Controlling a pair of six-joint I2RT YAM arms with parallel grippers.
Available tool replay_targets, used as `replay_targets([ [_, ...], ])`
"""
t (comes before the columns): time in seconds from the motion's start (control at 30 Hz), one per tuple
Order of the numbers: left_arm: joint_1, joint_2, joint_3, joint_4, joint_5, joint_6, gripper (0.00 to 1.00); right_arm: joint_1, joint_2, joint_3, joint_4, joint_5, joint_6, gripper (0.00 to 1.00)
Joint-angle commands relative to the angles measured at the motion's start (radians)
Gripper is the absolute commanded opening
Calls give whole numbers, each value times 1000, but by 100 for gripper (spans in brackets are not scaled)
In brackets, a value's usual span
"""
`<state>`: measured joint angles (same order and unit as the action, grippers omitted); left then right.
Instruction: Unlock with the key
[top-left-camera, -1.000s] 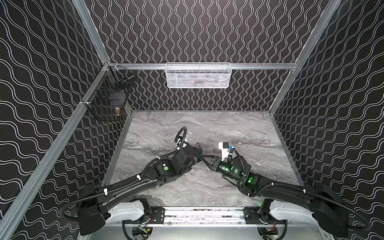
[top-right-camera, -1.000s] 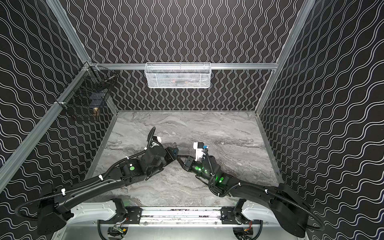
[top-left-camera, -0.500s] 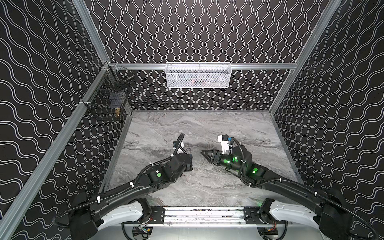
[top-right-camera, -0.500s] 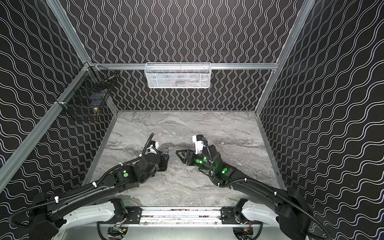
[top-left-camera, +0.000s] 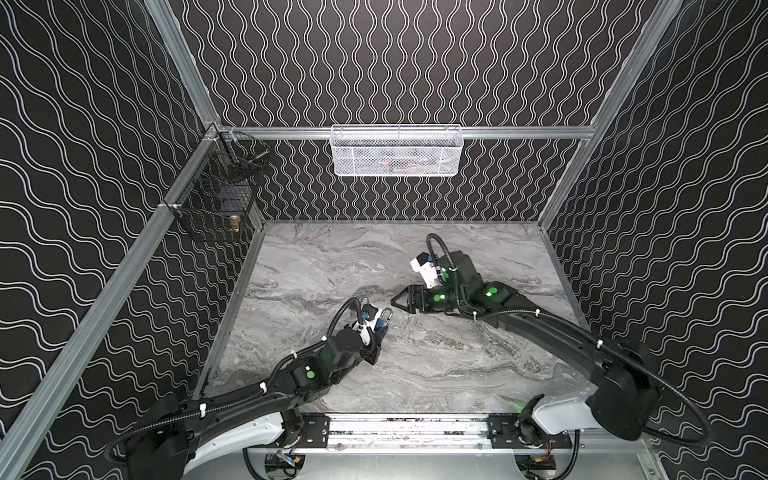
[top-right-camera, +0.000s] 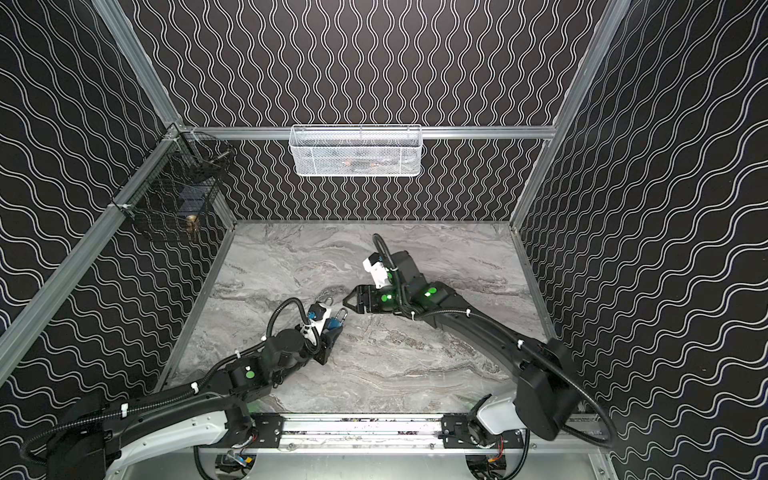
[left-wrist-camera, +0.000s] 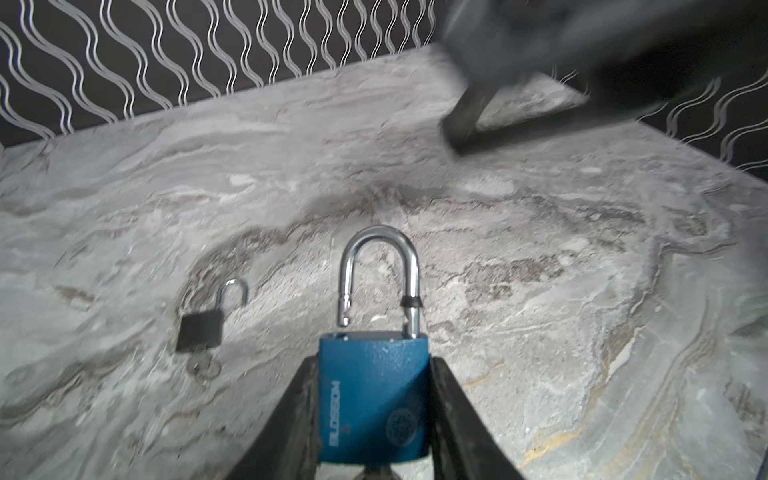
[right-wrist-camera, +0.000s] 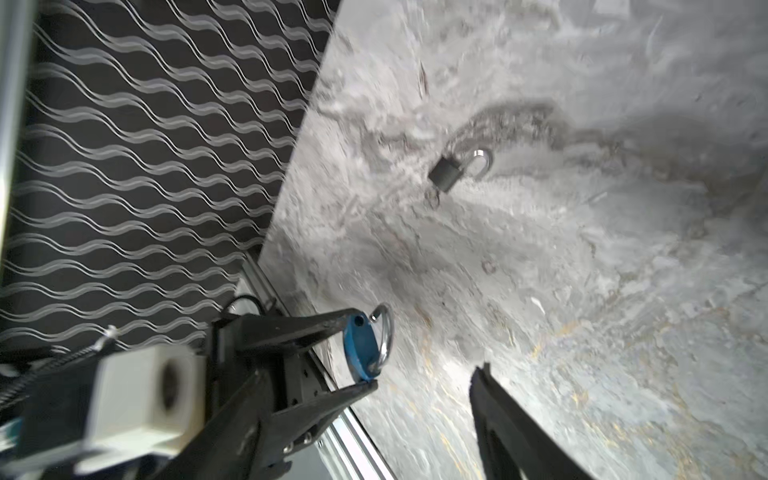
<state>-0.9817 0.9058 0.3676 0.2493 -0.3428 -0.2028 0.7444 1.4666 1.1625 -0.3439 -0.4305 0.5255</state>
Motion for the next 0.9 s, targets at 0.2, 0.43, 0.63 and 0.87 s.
replay_targets([
  [0.2,2,-39,-38,155,40,60,0,19,148,191,-251,113,-110,78],
  [0.43,2,-70,-42,122,27,62,0,29,215,259,-328,179,-145,79],
  [0.63,2,-75,-54,138,33,63,0,30,247,300,-380,232,-177,79],
  [0.87,3,-64,-56,149,52,68,0,29,249,300,-392,218,-217,81],
])
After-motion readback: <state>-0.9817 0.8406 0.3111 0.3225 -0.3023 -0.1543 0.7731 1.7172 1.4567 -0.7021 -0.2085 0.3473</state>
